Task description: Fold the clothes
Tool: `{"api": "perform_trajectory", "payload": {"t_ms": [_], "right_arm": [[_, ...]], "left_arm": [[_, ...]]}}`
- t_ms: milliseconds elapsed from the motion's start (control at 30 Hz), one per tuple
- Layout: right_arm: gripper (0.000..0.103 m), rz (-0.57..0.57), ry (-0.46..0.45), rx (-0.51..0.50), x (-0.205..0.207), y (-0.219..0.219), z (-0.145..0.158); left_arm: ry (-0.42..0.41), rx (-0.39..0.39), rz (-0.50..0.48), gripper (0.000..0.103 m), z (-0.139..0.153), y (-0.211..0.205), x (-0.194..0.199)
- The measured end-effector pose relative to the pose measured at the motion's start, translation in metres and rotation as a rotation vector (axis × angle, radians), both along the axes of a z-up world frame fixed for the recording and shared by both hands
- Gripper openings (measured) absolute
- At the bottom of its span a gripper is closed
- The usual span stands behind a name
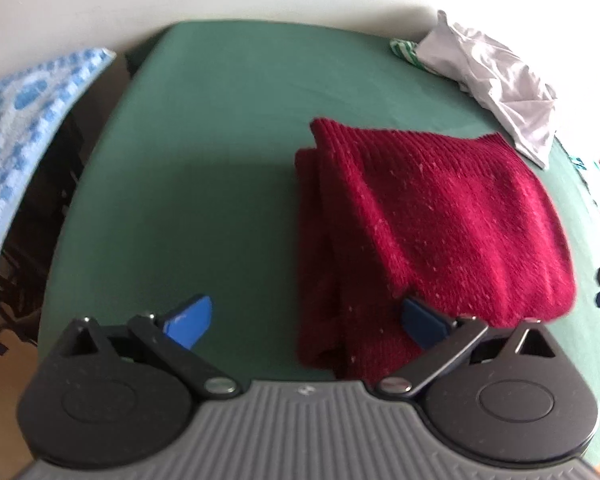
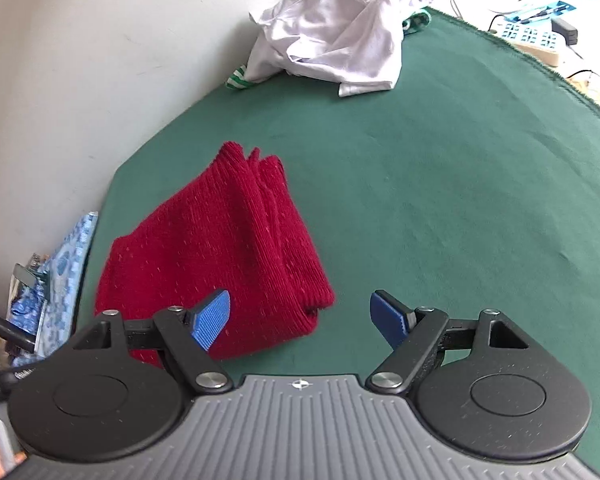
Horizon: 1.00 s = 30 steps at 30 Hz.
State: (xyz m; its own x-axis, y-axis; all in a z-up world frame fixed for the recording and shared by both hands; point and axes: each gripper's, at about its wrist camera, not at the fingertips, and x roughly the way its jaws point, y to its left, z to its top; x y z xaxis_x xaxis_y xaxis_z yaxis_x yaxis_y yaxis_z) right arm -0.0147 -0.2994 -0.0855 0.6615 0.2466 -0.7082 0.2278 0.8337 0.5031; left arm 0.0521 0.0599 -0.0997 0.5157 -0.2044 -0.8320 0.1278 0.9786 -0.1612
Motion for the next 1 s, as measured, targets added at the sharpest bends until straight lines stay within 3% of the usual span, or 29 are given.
{"api": "perform_trajectory", "payload": {"t_ms": [300,367,567,1000], "right_arm": [[0.080,0.094,0.000,0.023,0.014,-0.012,-0.003],[0.080,0.101,-0.003,0.034,0.014,-0.018,-0.004],[0.080,0.138,-0.025,0.077,0.018,-0.034,-0.008],[0.080,0.190,0.027,0.151,0.044,-0.035,-0.027]], "left_arm": [[0.054,-0.295,0.044,0.102,-0.008,0.021,0.009],[0.052,-0.326,0.059,0.102,-0.008,0.024,0.008],[0.091,-0.250,0.102,0.102,-0.017,0.023,0.022],[0.145,-0.260,0.074,0.102,-0.037,0.018,0.039]]}}
